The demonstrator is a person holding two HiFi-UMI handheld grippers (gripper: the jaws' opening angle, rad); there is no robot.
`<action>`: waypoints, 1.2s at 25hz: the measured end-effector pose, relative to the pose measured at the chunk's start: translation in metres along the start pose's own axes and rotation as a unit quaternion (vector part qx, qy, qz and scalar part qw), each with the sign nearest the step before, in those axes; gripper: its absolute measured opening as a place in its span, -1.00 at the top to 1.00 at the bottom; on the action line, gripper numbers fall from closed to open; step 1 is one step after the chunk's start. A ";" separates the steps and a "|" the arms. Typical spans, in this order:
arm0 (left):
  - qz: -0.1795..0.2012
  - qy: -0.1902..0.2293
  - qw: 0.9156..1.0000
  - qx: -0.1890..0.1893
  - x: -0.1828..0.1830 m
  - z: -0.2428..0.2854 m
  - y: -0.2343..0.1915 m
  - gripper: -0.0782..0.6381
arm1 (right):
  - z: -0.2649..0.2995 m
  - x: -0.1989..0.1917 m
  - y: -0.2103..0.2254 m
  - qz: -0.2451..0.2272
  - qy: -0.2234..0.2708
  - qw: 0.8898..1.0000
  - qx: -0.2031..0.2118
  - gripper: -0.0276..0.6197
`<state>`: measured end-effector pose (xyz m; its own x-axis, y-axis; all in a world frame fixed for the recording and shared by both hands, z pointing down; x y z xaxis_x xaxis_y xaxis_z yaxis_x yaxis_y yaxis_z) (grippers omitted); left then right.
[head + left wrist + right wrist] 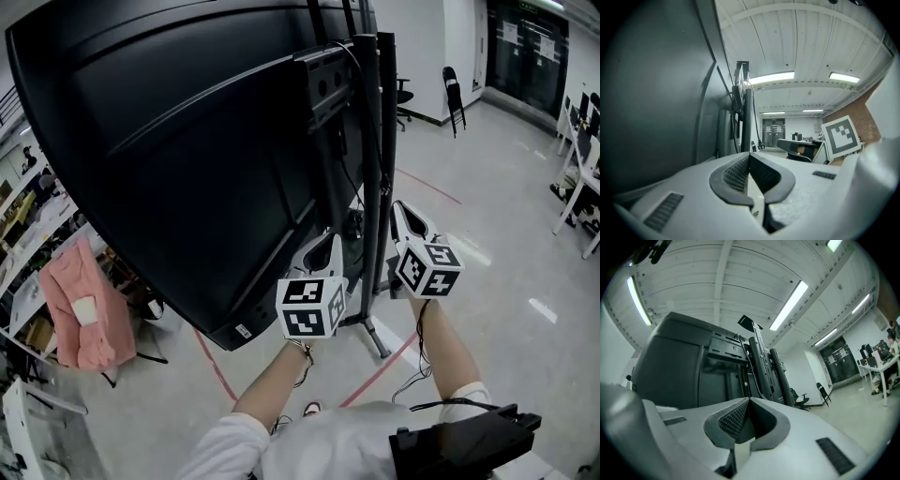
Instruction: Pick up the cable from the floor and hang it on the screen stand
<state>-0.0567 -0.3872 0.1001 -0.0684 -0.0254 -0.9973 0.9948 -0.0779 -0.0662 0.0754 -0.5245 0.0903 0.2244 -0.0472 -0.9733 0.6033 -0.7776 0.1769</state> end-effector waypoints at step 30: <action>-0.043 -0.014 0.999 -0.011 -0.035 0.001 -0.031 0.77 | 0.001 -0.060 -0.058 0.002 -0.073 0.997 -0.003 0.86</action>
<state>-0.0850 -0.3853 0.1370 -0.1554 -0.0465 -0.9868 0.9865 -0.0596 -0.1525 0.0258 -0.4770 0.1382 0.1135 -0.1420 -0.9833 0.6076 -0.7732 0.1818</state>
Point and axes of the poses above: the fingertips, and each gripper's own axes: z forward along the fingers, y to its right, x out of its top, the point moved 7 cm from there along -z, backward along the fingers, and after that the axes turned 1 degree about -x, right-handed, at the moved point
